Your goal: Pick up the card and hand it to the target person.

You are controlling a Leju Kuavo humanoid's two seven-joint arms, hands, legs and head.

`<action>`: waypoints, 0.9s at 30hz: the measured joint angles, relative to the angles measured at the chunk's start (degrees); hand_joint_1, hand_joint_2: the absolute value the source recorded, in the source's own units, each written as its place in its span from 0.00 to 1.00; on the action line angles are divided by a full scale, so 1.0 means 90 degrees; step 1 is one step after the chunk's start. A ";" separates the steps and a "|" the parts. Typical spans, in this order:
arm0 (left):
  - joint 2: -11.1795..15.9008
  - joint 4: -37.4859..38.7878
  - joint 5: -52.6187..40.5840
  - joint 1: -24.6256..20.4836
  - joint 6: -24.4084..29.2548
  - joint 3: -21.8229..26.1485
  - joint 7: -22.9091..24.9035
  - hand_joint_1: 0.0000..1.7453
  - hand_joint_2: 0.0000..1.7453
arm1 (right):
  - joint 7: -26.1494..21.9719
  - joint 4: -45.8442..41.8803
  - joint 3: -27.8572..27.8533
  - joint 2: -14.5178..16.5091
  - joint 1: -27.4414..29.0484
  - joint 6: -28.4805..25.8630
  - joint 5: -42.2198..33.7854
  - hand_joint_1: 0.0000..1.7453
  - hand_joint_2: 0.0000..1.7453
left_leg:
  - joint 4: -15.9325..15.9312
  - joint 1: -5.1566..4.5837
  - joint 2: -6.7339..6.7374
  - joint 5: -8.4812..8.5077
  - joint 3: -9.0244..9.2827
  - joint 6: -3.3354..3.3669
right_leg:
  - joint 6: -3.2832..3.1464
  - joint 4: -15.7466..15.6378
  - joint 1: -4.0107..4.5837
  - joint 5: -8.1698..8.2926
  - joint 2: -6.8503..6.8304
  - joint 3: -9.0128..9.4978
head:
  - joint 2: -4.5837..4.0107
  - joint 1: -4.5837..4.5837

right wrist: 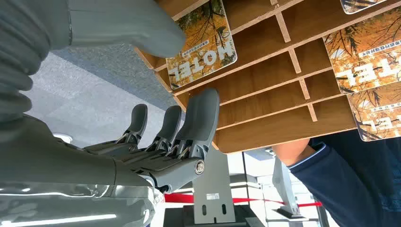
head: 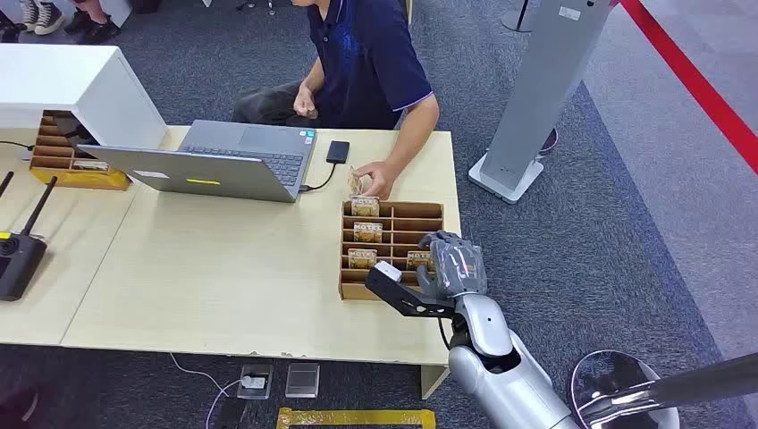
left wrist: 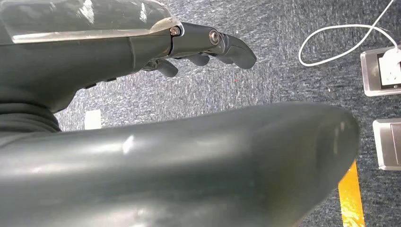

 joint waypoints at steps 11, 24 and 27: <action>0.0005 0.0000 -0.0019 -0.0001 -0.0018 -0.0002 0.0001 0.00 0.00 | 0.0001 0.0021 0.0001 0.0040 0.0000 0.0012 0.0029 0.48 1.00 | 0.0000 0.0000 0.0000 0.0000 0.0000 0.0000 | 0.0000 0.0000 0.0000 0.0000 0.0000 0.0000 | -0.0001 0.0001; 0.0007 0.0000 -0.0055 -0.0008 -0.0056 -0.0002 0.0015 0.00 0.00 | -0.0024 0.0503 -0.0001 0.0243 -0.0096 -0.0084 0.0007 0.49 1.00 | 0.0000 0.0000 0.0000 0.0000 0.0000 0.0000 | 0.0000 0.0000 0.0000 0.0000 0.0000 0.0000 | -0.0001 0.0002; 0.0008 0.0000 -0.0073 -0.0009 -0.0056 -0.0002 0.0015 0.00 0.00 | -0.0052 0.0617 0.0001 0.0294 -0.0121 -0.0101 -0.0008 0.52 1.00 | 0.0000 0.0000 0.0000 0.0000 -0.0001 0.0000 | 0.0000 0.0000 0.0000 0.0000 0.0000 0.0000 | -0.0001 0.0001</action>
